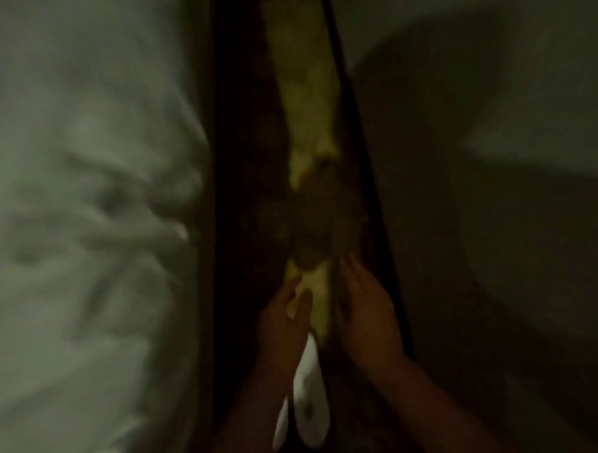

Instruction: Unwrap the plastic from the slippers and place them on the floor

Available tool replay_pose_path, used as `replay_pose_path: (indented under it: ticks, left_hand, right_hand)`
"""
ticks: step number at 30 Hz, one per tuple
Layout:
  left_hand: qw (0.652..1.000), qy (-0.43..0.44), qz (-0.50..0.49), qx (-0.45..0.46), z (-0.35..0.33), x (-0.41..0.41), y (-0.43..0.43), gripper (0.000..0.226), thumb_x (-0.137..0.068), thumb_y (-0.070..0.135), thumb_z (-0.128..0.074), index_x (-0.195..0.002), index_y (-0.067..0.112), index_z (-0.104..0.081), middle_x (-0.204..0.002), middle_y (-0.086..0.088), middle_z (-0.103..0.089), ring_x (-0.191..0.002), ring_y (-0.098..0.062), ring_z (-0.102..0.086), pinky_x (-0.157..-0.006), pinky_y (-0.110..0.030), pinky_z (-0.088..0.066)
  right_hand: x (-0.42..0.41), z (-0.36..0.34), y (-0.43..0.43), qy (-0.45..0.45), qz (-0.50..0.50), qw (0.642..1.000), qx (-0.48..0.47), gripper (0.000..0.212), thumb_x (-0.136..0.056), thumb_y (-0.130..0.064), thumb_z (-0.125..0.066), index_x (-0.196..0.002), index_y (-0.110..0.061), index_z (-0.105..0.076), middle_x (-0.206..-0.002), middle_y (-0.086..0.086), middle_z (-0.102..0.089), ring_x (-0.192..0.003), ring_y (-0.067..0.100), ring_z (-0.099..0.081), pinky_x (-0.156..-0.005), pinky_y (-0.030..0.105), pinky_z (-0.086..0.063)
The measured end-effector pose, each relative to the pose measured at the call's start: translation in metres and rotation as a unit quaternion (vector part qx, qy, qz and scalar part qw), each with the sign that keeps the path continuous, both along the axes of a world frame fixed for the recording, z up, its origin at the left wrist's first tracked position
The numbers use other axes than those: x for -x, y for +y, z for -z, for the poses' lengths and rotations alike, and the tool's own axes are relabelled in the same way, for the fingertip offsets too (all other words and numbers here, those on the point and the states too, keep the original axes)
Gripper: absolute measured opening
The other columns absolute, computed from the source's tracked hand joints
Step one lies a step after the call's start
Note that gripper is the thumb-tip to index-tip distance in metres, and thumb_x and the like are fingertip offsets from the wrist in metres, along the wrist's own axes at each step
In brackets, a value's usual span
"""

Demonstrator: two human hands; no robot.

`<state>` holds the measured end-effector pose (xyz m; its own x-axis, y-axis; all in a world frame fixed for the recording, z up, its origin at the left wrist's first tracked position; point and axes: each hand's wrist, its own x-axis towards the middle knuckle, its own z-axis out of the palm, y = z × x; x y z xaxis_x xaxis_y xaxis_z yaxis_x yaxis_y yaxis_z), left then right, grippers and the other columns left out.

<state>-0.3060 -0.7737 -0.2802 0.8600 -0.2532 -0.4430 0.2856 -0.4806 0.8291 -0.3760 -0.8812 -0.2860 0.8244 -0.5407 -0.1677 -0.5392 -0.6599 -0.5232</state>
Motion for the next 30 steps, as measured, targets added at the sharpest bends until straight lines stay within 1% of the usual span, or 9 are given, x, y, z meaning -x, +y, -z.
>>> replay_pose_path:
  ticks: [1, 4, 6, 9, 12, 15, 17, 23, 30]
  left_hand:
    - [1.0, -0.011, 0.024, 0.013, -0.047, -0.008, -0.007, 0.033, -0.092, 0.021, -0.057, -0.125, 0.016, -0.06, -0.122, -0.004, -0.065, -0.116, -0.016, -0.06, -0.101, -0.028, -0.046]
    - [0.988, -0.132, 0.039, 0.069, -0.2, -0.055, -0.023, 0.016, -0.09, 0.019, -0.059, -0.103, 0.027, -0.065, -0.092, 0.016, -0.066, -0.087, 0.018, -0.06, -0.072, 0.004, -0.038]
    - [0.97, -0.206, 0.007, 0.129, -0.311, -0.079, -0.024, 0.016, -0.092, 0.014, -0.056, -0.09, 0.028, -0.064, -0.087, 0.011, -0.068, -0.081, 0.014, -0.062, -0.074, -0.002, -0.043]
    - [0.935, -0.277, 0.01, 0.223, -0.47, -0.089, -0.018, 0.015, -0.094, 0.017, -0.053, -0.091, 0.023, -0.067, -0.09, 0.001, -0.072, -0.088, -0.014, -0.069, -0.085, -0.032, -0.055]
    - [0.89, -0.36, -0.008, 0.279, -0.613, -0.088, -0.001, 0.015, -0.094, 0.021, -0.053, -0.096, 0.015, -0.067, -0.085, -0.003, -0.071, -0.08, -0.013, -0.068, -0.076, -0.03, -0.056]
    - [0.835, -0.438, -0.018, 0.332, -0.738, -0.067, 0.028, 0.012, -0.094, 0.023, -0.054, -0.094, 0.019, -0.065, -0.076, 0.002, -0.067, -0.069, 0.0, -0.064, -0.065, -0.014, -0.051]
    - [0.8, -0.492, -0.014, 0.343, -0.807, -0.046, 0.049, 0.009, -0.094, 0.021, -0.055, -0.09, 0.023, -0.063, -0.071, 0.005, -0.064, -0.065, 0.002, -0.062, -0.066, -0.015, -0.052]
    - [0.73, -0.588, -0.004, 0.348, -0.946, 0.018, 0.111, 0.013, -0.093, 0.024, -0.056, -0.099, 0.016, -0.063, -0.085, 0.0, -0.067, -0.076, -0.003, -0.068, -0.072, -0.018, -0.056]
    - [0.722, -0.615, 0.016, 0.316, -0.975, 0.07, 0.187, 0.019, -0.092, 0.021, -0.055, -0.096, 0.008, -0.068, -0.083, -0.008, -0.07, -0.077, -0.012, -0.067, -0.083, -0.035, -0.056]
  right_hand:
    - [-0.011, -0.05, -0.008, -0.009, 0.012, 1.0, -0.01, 0.057, -0.095, -0.025, -0.052, -0.148, -0.019, -0.033, -0.156, 0.003, -0.031, -0.141, 0.021, -0.032, -0.116, 0.038, -0.027]
    - [-0.051, -0.203, -0.04, -0.172, 0.025, 0.984, 0.05, 0.038, -0.093, -0.024, -0.055, -0.131, -0.017, -0.055, -0.134, 0.004, -0.057, -0.121, 0.021, -0.054, -0.101, 0.033, -0.043]
    - [-0.069, -0.303, -0.047, -0.254, 0.047, 0.965, 0.05, 0.027, -0.093, -0.023, -0.056, -0.118, -0.017, -0.062, -0.113, 0.002, -0.067, -0.102, 0.021, -0.064, -0.085, 0.028, -0.048]
    - [-0.084, -0.45, -0.045, -0.356, 0.045, 0.933, 0.002, 0.02, -0.093, -0.033, -0.053, -0.112, -0.029, -0.059, -0.093, -0.006, -0.066, -0.083, 0.014, -0.065, -0.074, 0.025, -0.052]
    - [-0.085, -0.592, -0.037, -0.484, 0.019, 0.874, 0.048, 0.011, -0.09, -0.034, -0.049, -0.098, -0.037, -0.056, -0.073, -0.014, -0.058, -0.061, 0.001, -0.057, -0.061, 0.002, -0.039]
    - [-0.065, -0.717, -0.017, -0.565, -0.019, 0.824, 0.044, 0.009, -0.091, -0.029, -0.054, -0.092, -0.037, -0.054, -0.073, -0.015, -0.059, -0.068, 0.01, -0.062, -0.063, 0.021, -0.049]
    - [-0.047, -0.788, -0.003, -0.606, -0.036, 0.793, 0.048, 0.005, -0.09, -0.031, -0.053, -0.09, -0.036, -0.054, -0.076, -0.012, -0.061, -0.07, 0.016, -0.062, -0.062, 0.031, -0.051]
    - [0.011, -0.928, 0.037, -0.729, -0.092, 0.678, 0.022, 0.01, -0.087, -0.037, -0.05, -0.08, -0.041, -0.057, -0.068, -0.013, -0.064, -0.065, 0.01, -0.062, -0.061, 0.03, -0.052]
    - [0.047, -0.954, 0.094, -0.747, -0.183, 0.638, -0.043, 0.012, -0.089, -0.029, -0.052, -0.085, -0.036, -0.06, -0.067, -0.008, -0.065, -0.063, 0.007, -0.063, -0.057, 0.013, -0.049]
